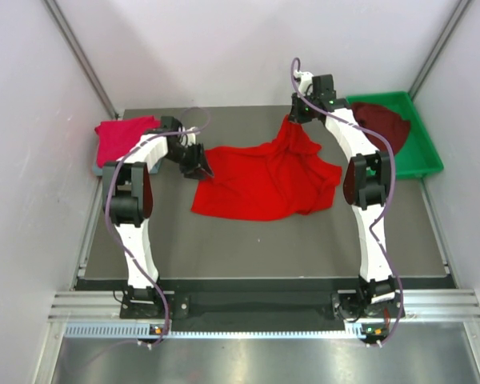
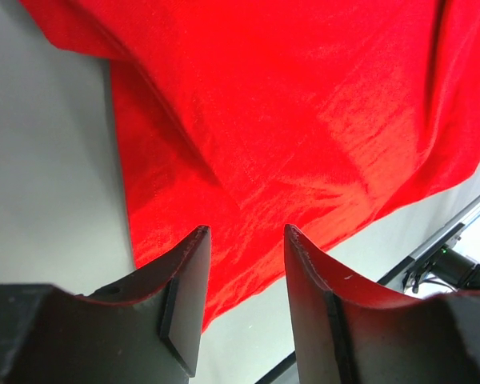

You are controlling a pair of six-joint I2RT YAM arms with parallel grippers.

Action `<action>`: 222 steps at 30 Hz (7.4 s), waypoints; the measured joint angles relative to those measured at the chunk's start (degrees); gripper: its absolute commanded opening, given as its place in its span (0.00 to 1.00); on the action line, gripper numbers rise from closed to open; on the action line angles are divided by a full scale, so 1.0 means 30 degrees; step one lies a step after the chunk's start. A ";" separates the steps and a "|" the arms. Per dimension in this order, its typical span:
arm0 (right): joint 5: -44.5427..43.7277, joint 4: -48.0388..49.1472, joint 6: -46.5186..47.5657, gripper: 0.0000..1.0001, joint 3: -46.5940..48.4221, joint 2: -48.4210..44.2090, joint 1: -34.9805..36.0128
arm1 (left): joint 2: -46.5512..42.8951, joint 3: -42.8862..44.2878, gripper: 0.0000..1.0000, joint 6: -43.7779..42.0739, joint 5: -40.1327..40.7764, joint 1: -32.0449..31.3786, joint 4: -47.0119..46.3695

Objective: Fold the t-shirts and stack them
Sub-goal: Flatten the tshirt out

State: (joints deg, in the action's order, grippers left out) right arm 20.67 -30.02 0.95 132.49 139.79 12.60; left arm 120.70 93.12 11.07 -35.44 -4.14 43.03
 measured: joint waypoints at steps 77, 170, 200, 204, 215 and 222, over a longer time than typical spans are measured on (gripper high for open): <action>-0.0670 0.0146 -0.0051 0.00 0.1239 0.0007 -0.0138 | 0.2637 0.6251 0.00 -0.1821 0.0787 -0.0867 0.0933; -0.1151 0.0138 -0.0525 0.00 0.1268 0.0364 -0.0262 | 0.2455 0.2361 0.39 -0.1231 0.0102 -0.1282 0.1690; -0.2616 0.0277 0.0073 0.03 0.1268 0.1399 -0.0678 | 0.2470 0.7854 0.00 -0.2200 0.1960 -0.0306 0.1610; -0.3738 0.0291 0.0328 0.43 0.1268 0.1413 -0.0678 | 0.3381 0.8874 0.00 -0.2259 0.2222 -0.0313 0.1326; -0.4430 -0.0801 0.3424 0.52 -0.0991 -0.0867 -0.0597 | 0.6783 1.1096 0.00 -0.2222 0.3614 -0.0270 0.0801; -0.0313 -0.2200 0.6470 0.46 -0.6462 -0.6324 0.0743 | 0.6819 1.1606 0.00 -0.1960 0.3461 -0.0233 0.0284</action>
State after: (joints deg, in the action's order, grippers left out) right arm 19.73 -36.62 20.36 113.10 120.81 14.83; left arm 141.16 127.94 5.19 -25.06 -4.84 43.88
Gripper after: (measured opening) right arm 0.474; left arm 0.012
